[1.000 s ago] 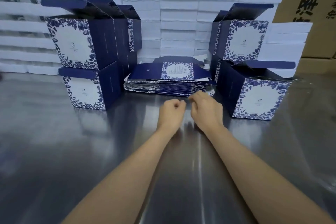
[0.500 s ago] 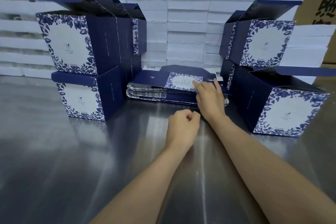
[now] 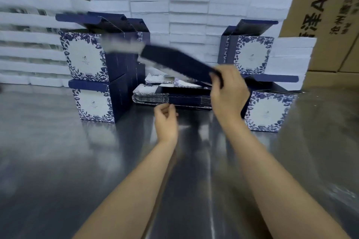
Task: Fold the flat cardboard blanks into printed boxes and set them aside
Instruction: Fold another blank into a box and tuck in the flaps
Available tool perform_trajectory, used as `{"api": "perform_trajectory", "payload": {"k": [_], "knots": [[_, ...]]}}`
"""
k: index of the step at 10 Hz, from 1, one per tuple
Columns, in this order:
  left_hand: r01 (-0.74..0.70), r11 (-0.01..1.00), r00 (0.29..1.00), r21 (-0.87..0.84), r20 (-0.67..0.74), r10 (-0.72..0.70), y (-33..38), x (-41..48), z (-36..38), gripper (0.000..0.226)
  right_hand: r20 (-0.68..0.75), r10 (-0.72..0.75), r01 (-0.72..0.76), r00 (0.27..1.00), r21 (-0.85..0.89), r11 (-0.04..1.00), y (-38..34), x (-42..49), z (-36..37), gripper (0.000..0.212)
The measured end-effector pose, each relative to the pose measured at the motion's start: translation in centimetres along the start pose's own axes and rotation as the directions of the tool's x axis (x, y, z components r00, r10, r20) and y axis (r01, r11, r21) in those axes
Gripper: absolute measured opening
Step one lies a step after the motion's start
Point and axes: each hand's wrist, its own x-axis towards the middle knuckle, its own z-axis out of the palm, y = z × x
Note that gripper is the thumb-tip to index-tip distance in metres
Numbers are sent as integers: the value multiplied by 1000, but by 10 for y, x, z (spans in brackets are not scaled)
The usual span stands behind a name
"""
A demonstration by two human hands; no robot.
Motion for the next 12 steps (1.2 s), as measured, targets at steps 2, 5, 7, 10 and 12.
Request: {"api": "perform_trajectory", "payload": {"k": [2, 5, 7, 10, 12], "knots": [[163, 982, 983, -91, 98, -154, 12, -7, -29, 36, 446, 338, -362, 829, -33, 932, -13, 76, -78, 9], [488, 839, 794, -241, 522, -312, 40, -15, -40, 68, 875, 261, -430, 408, -68, 900, -7, 54, -74, 49], [-153, 265, 806, 952, -35, 591, -1, -42, 15, 36, 946, 198, -141, 255, -167, 976, -5, -25, -8, 50], [-407, 749, 857, 523, 501, 116, 23, 12, -68, 33, 983, 155, 57, 99, -162, 985, 13, -93, 13, 51], [-561, 333, 669, 758, 652, -357, -2, -14, -37, 62, 959, 172, -267, 224, -110, 957, 19, -88, 1, 54]]}}
